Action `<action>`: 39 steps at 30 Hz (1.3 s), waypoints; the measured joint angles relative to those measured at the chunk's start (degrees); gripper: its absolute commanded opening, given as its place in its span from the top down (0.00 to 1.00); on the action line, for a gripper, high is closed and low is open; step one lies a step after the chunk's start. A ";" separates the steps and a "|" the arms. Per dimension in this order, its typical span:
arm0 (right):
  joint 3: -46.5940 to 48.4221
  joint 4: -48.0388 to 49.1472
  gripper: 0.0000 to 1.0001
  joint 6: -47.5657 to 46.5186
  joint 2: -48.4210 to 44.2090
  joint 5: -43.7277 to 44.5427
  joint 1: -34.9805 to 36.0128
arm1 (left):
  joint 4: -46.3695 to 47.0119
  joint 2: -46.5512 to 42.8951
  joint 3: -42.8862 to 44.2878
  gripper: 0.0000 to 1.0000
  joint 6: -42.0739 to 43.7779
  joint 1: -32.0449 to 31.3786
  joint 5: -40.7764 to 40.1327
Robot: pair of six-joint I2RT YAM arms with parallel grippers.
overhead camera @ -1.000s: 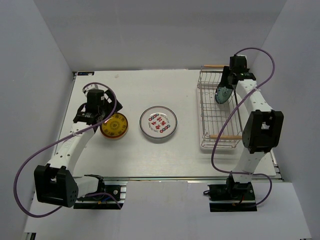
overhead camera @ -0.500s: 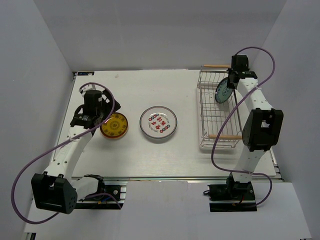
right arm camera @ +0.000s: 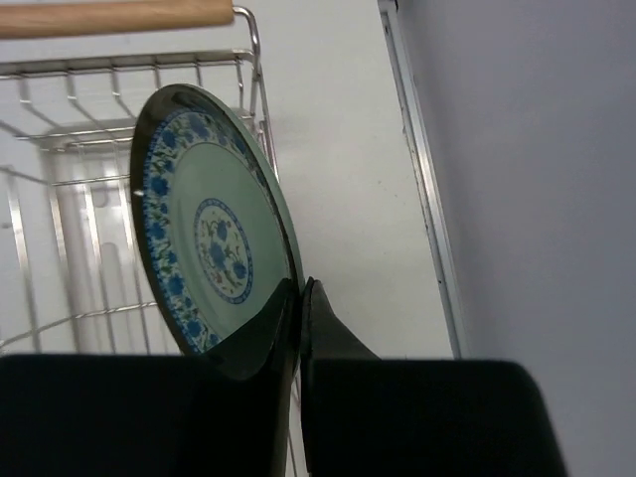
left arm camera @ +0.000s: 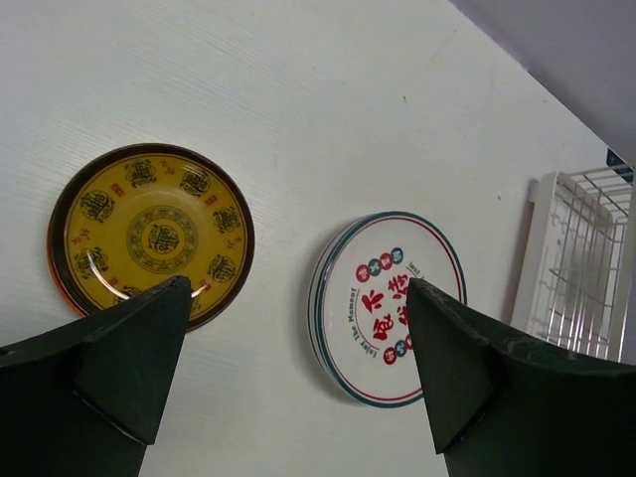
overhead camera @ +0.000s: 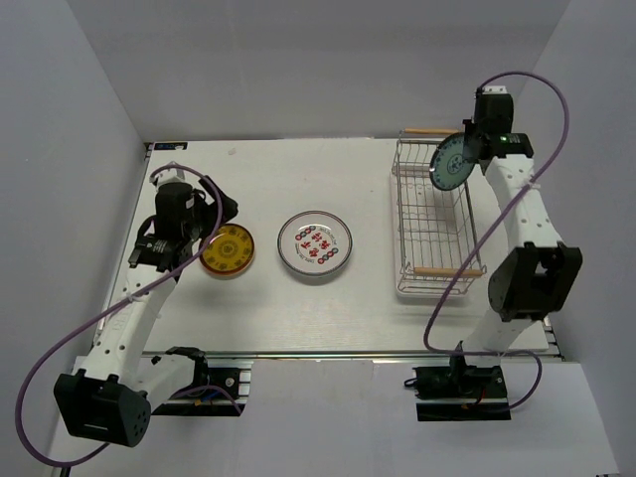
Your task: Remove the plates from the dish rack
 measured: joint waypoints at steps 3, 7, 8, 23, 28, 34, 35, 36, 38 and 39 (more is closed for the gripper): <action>-1.88 0.07 1.00 -0.04 -7.87 -2.69 0.17 | 0.26 0.26 0.00 0.02 0.55 0.00 3.65; -6.05 0.37 1.00 1.46 -18.97 -9.27 0.35 | 1.46 1.36 0.00 0.02 1.36 0.00 11.02; -7.04 0.61 1.00 2.36 -20.85 -11.61 0.37 | 2.03 1.75 0.00 0.02 1.62 0.00 13.20; -24.57 7.15 1.00 16.33 -21.55 -51.76 12.31 | 16.81 4.37 -4.17 0.02 2.56 -2.23 37.94; -23.34 9.25 1.00 18.45 -14.49 -55.17 18.67 | 18.25 6.16 -5.62 0.02 2.56 -3.93 39.47; -21.62 10.95 1.00 20.13 -8.24 -56.87 24.28 | 18.14 6.21 -8.20 0.24 2.89 -5.18 38.23; -21.46 11.10 1.00 20.33 -7.74 -57.24 24.85 | 18.12 6.19 -8.55 0.32 2.93 -5.27 37.99; -21.20 11.37 1.00 20.48 -7.37 -57.51 25.44 | 18.08 6.16 -8.87 0.41 2.95 -5.27 37.77; -20.46 11.63 1.00 20.63 -6.86 -57.72 26.38 | 17.53 6.14 -9.27 0.63 2.84 -5.27 37.35; -19.93 11.87 1.00 20.70 -6.64 -57.77 26.75 | 17.25 6.03 -9.49 0.66 3.17 -5.27 36.96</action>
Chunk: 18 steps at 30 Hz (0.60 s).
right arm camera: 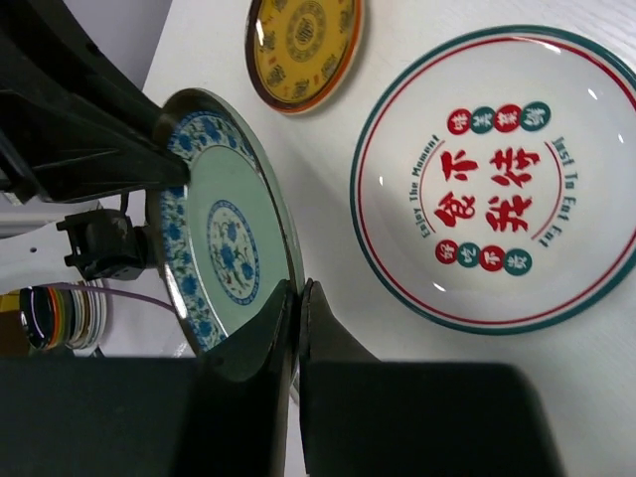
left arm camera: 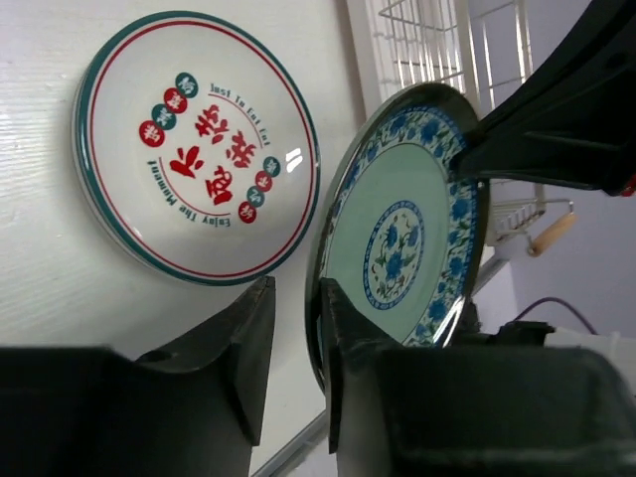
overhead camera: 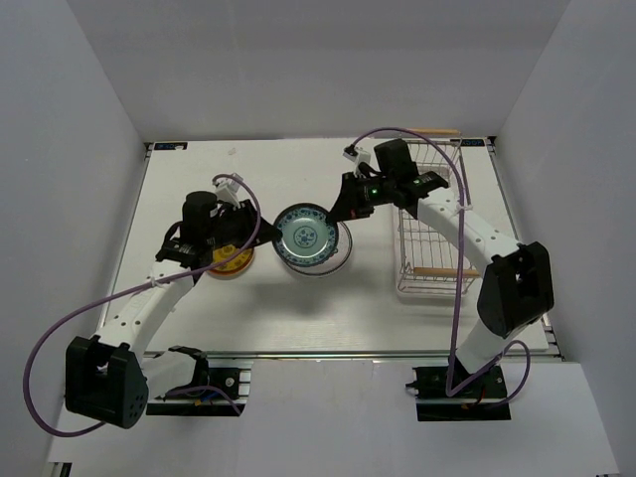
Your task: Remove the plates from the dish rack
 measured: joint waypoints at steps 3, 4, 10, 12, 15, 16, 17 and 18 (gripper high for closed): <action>1.25 0.55 1.00 0.02 0.63 0.22 1.05 | -0.48 -1.07 -0.74 0.76 -0.09 -0.33 -1.01; 1.49 0.59 1.00 0.04 0.90 0.28 1.31 | -0.37 -1.60 -0.96 0.83 -0.11 -0.42 -1.16; 2.62 0.55 0.36 0.26 2.14 0.22 2.25 | -1.44 -3.91 -1.46 1.00 -0.87 -0.39 -3.65; 2.82 0.55 0.11 0.83 2.14 0.98 2.32 | -2.36 -4.33 -1.51 1.00 -0.87 -0.48 -4.81; 2.93 0.42 0.11 0.68 1.73 3.85 2.34 | -4.42 -6.12 -1.60 1.00 -1.77 -0.48 -8.50; 2.93 0.09 0.11 0.94 1.22 5.95 2.34 | -5.42 -7.04 -1.60 1.00 -2.40 -0.24 -10.29; 2.91 -0.22 0.11 1.16 0.46 8.37 2.34 | -6.49 -7.91 -1.57 1.00 -3.43 -0.02 -12.33; 2.75 -0.39 0.11 1.44 -0.55 10.91 2.34 | -7.85 -8.72 -1.51 1.00 -4.63 0.13 -15.78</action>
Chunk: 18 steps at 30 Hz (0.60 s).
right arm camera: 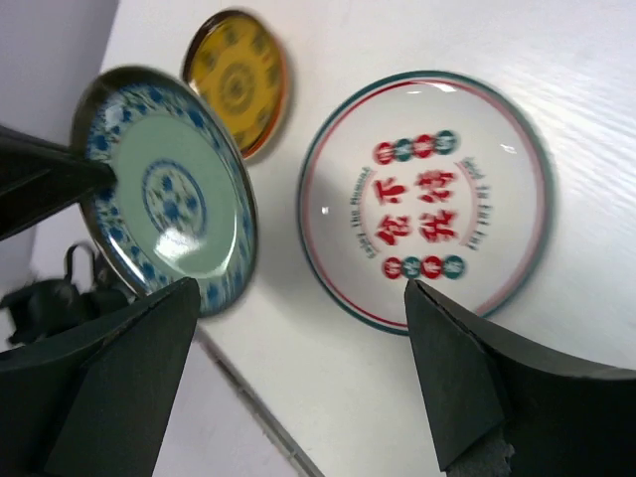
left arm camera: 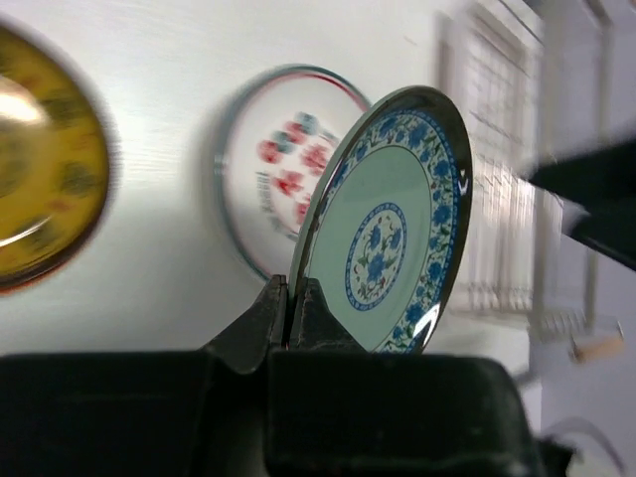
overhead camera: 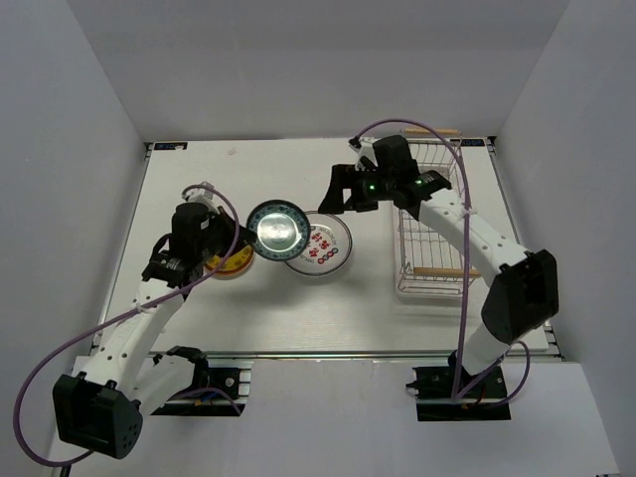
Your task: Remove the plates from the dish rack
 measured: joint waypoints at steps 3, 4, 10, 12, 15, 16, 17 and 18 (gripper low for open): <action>-1.42 -1.18 0.11 1.01 -4.39 8.70 -0.11 | -5.90 -0.81 0.94 1.00 -4.42 0.26 -11.21; -2.05 -1.57 0.11 1.20 -6.19 11.72 -0.13 | -8.07 -0.55 1.42 1.00 -5.92 0.26 -15.41; -4.15 -4.44 0.11 1.16 -11.69 24.26 -0.68 | -18.80 1.66 2.10 1.00 -14.19 0.94 -34.38; -5.66 -4.74 0.11 1.16 -12.11 26.73 -1.07 | -21.16 2.03 2.10 1.00 -15.93 1.03 -38.60; -7.91 -6.01 0.11 1.18 -12.17 28.92 -1.64 | -22.91 2.16 2.10 1.00 -17.79 1.03 -42.97; -8.66 -6.36 0.11 1.16 -12.17 29.46 -1.73 | -23.28 2.29 2.10 1.00 -18.29 1.03 -44.09; -9.29 -6.71 0.11 1.18 -12.24 30.03 -1.75 | -23.50 2.60 2.10 1.00 -18.73 1.01 -45.03; -9.97 -6.84 0.11 1.18 -12.35 30.49 -1.79 | -23.50 3.04 2.10 1.00 -19.12 1.01 -45.70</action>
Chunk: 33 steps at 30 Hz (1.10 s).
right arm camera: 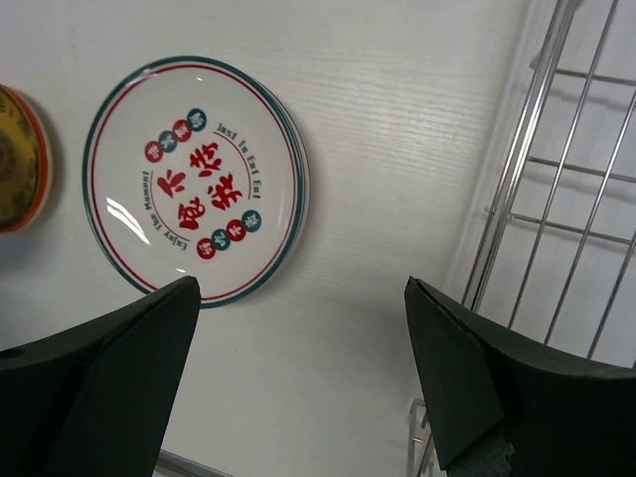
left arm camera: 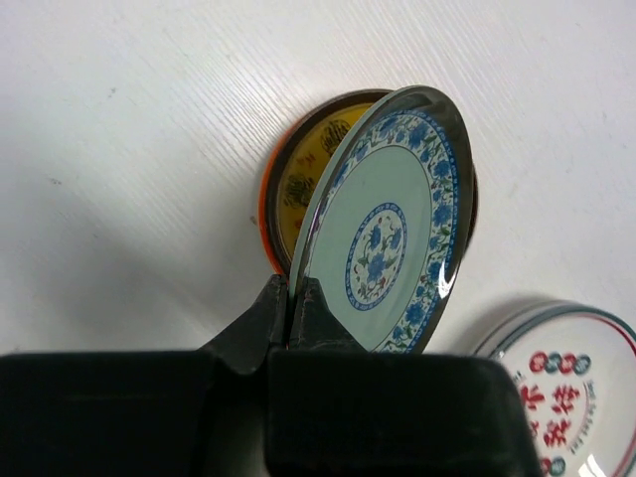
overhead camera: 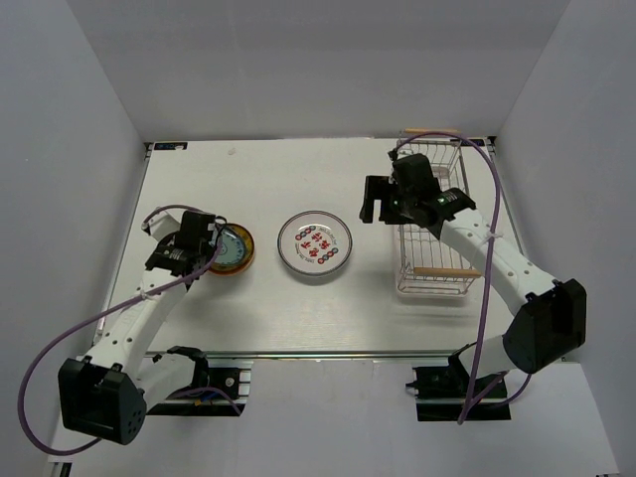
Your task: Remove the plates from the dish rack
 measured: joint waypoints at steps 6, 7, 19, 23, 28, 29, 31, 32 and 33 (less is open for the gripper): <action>-3.02 -0.46 0.11 -0.02 -2.34 1.31 -0.04 | -0.28 6.08 0.50 1.00 -1.95 0.00 -2.69; -3.04 -0.42 0.11 -0.04 -2.78 1.31 -0.04 | -0.44 7.04 0.76 0.99 -2.29 0.00 -2.93; -3.17 -0.37 0.11 -0.31 -4.72 1.70 -0.39 | -0.81 8.39 1.36 0.33 -4.50 0.00 -3.69; -3.54 -0.35 0.11 -0.44 -4.74 1.75 -0.59 | -0.74 8.39 1.40 0.09 -3.91 0.00 -2.95; -4.96 0.68 0.11 -0.48 -5.33 2.23 -0.81 | 1.33 7.89 1.51 0.02 0.15 0.02 0.22; -5.81 1.14 0.11 -0.48 -5.84 2.56 -0.85 | 2.64 7.41 1.51 0.02 2.16 -0.02 1.55; -7.43 1.55 0.11 -0.48 -7.21 3.54 -1.16 | 5.51 5.73 1.53 0.02 6.86 -0.28 5.03; -8.37 2.08 0.11 -0.50 -8.20 4.35 -1.36 | 7.15 4.74 1.53 0.02 9.09 -0.39 7.37; -9.42 2.62 0.11 -0.52 -9.40 5.14 -1.49 | 9.46 3.32 1.53 0.02 11.61 -0.48 10.29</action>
